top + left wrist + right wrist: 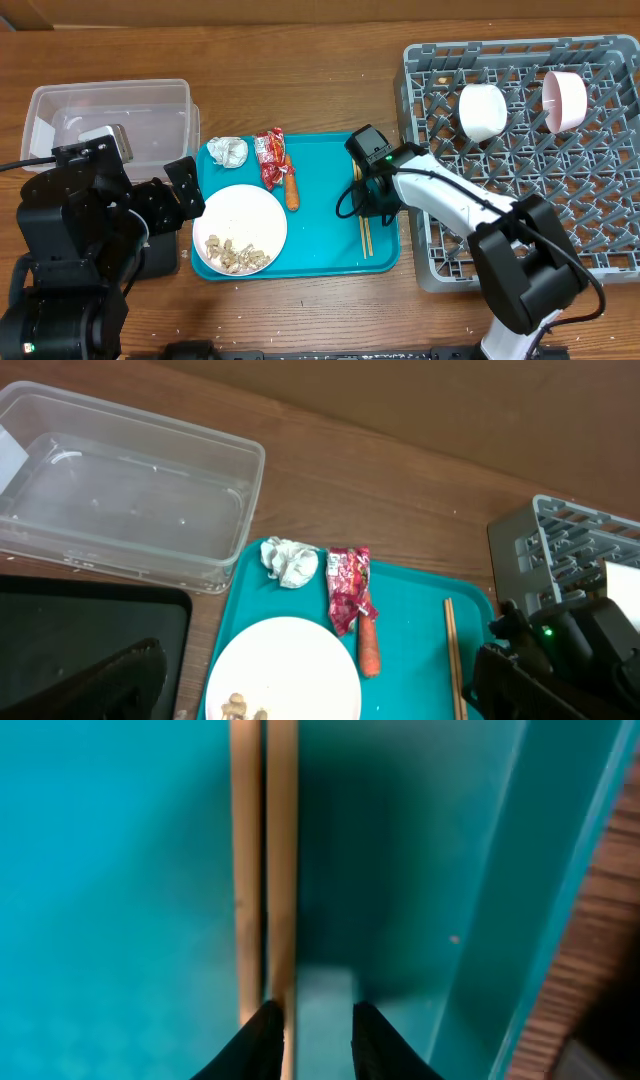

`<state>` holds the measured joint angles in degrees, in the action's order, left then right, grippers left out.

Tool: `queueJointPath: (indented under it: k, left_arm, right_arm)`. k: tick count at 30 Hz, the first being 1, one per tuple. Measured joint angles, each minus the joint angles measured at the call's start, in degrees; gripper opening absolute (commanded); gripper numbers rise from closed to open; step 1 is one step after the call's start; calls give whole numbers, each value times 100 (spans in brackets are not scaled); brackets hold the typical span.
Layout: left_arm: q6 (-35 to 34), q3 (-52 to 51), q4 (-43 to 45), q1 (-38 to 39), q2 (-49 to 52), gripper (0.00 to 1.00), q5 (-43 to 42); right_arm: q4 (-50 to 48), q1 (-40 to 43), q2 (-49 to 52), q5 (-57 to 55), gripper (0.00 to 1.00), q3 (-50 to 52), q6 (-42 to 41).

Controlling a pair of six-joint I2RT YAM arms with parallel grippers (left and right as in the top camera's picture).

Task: Sort waste into correct bins and load items into the dishwasher
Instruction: 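Grasp one chopstick on the teal tray with the right gripper, then drop the chopstick into the dish rack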

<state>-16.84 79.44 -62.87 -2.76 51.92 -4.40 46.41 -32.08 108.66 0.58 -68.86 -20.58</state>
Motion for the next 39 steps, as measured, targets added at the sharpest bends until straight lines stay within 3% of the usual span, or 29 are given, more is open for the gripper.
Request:
queueJointPath:
  k: [5, 7, 12, 16, 24, 30, 35, 37, 38, 39]
  left_arm:
    - [0, 0, 0, 0, 0, 100, 0]
    - [0, 0, -2, 0, 0, 100, 0]
    - [0, 2, -2, 0, 0, 100, 0]
    - [0, 0, 0, 0, 0, 100, 0]
    - [0, 0, -2, 0, 0, 100, 0]
    - [0, 0, -2, 0, 0, 100, 0]
    - [0, 0, -2, 0, 0, 100, 0]
    - [0, 0, -2, 0, 0, 100, 0]
    - [0, 0, -2, 0, 0, 100, 0]
    - [0, 0, -2, 0, 0, 100, 0]
  right_arm:
    - [-79, 0, 107, 7, 24, -13, -20]
    - [-83, -7, 107, 50, 4, -13, 28]
    - [74, -22, 116, 68, 4, -57, 55]
    - [800, -22, 136, -42, 4, -271, 76]
    - [1965, 52, -251, -282, 4, -1751, 90]
    - [1926, 852, -914, -680, 4, -2302, 205]
    - [1593, 1663, -820, -765, 4, -2221, 726]
    - [1497, 1786, -699, -754, 11, -2173, 957]
    - [1456, 1816, -619, -745, 25, -2149, 1064]
    - [1419, 1821, -555, -743, 32, -2138, 1189]
